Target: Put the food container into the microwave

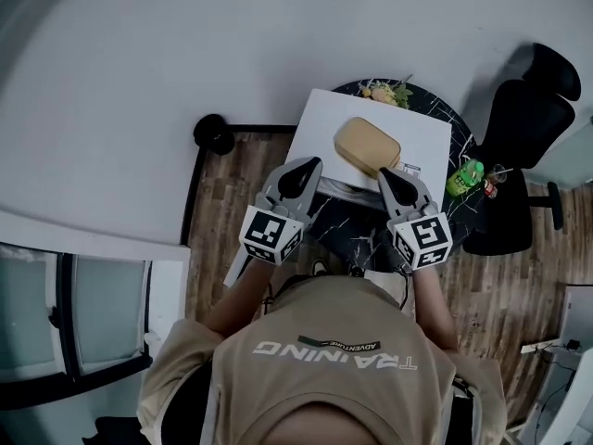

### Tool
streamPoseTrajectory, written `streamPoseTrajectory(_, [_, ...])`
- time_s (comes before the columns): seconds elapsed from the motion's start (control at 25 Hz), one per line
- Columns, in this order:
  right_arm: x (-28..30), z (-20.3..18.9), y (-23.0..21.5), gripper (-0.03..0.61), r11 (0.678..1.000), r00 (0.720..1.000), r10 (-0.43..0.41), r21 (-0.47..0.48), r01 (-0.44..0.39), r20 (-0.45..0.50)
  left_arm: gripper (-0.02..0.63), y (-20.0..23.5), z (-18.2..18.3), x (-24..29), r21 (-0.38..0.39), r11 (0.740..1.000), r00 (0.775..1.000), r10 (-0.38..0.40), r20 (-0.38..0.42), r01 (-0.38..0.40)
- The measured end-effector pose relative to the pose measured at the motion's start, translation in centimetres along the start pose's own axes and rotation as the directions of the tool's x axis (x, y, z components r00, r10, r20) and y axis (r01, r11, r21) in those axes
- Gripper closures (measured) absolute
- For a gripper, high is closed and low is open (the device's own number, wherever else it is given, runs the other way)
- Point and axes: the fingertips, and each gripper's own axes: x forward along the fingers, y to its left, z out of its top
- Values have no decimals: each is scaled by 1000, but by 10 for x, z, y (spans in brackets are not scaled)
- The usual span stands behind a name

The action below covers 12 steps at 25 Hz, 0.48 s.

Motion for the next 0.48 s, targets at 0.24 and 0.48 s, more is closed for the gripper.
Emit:
streamPoseTrajectory(0.24, [-4, 28, -3, 569, 1000, 997, -4, -18, 6, 75, 611, 17, 2, -4, 24, 1000, 1000, 17, -6, -17])
streamPoseTrajectory(0.48, [-2, 37, -2, 569, 999, 997, -9, -40, 12, 78, 611, 33, 7, -8, 6, 998, 998, 66, 25, -66])
